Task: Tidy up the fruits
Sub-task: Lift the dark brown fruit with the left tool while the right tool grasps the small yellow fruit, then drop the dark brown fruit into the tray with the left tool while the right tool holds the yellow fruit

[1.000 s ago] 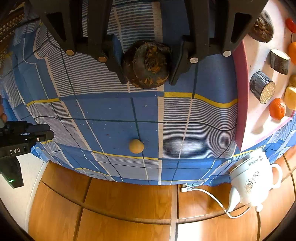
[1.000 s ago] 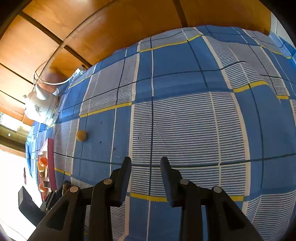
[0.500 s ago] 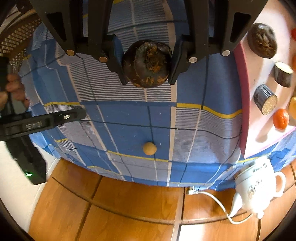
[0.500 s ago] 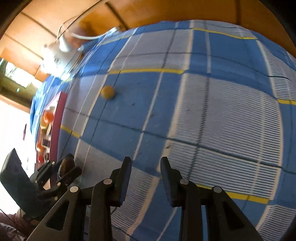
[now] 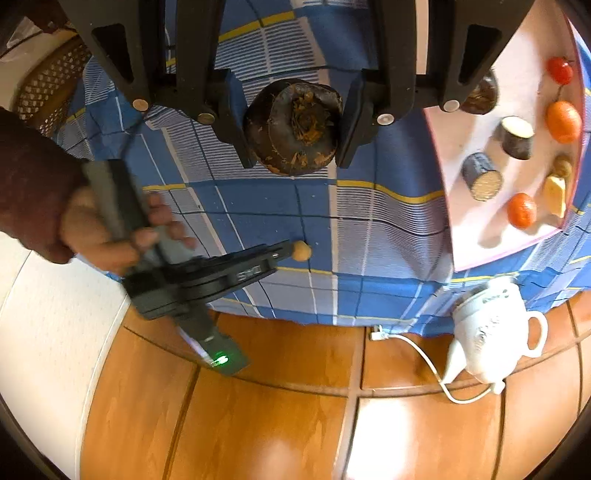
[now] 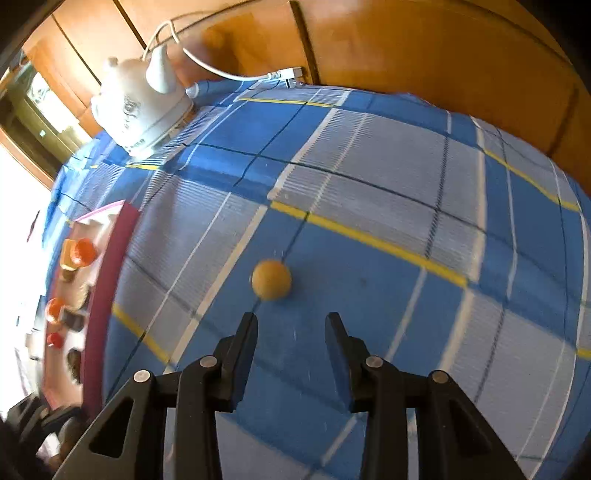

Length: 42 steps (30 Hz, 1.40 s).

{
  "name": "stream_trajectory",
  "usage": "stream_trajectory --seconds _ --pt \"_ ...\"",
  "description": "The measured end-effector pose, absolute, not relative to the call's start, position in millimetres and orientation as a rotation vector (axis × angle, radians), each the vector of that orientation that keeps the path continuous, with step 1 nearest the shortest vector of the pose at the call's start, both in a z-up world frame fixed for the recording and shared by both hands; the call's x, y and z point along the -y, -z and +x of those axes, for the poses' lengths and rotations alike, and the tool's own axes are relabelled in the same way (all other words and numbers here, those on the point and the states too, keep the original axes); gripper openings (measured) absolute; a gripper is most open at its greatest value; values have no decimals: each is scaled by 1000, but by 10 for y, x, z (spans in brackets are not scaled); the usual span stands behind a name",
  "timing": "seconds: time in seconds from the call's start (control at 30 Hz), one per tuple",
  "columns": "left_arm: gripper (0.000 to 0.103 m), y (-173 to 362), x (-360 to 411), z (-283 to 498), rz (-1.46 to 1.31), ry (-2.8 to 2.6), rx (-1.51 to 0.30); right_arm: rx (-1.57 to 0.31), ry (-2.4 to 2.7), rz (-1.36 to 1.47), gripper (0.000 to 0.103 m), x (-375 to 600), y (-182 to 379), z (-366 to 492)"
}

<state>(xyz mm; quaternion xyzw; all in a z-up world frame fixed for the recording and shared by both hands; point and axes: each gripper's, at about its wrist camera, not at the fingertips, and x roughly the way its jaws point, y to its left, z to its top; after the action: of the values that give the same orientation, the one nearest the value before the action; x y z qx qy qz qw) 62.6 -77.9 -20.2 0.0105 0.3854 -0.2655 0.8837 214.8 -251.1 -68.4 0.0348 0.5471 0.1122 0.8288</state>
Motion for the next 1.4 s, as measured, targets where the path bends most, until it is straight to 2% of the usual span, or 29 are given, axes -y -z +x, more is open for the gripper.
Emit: stream_trajectory --seconds 0.33,0.4,1.0,1.4 --pt "44 88 649 528 13 546 -768 -1142 -211 -72 38 2140 829 2430" --pt "44 67 630 474 14 543 -763 -1138 -191 -125 25 2076 821 2428" --pt "44 -125 192 315 -54 449 -729 -1169 -160 -99 25 2088 808 2338" --pt "44 -188 -151 286 -76 331 -713 -1143 -172 17 24 2328 654 1637"
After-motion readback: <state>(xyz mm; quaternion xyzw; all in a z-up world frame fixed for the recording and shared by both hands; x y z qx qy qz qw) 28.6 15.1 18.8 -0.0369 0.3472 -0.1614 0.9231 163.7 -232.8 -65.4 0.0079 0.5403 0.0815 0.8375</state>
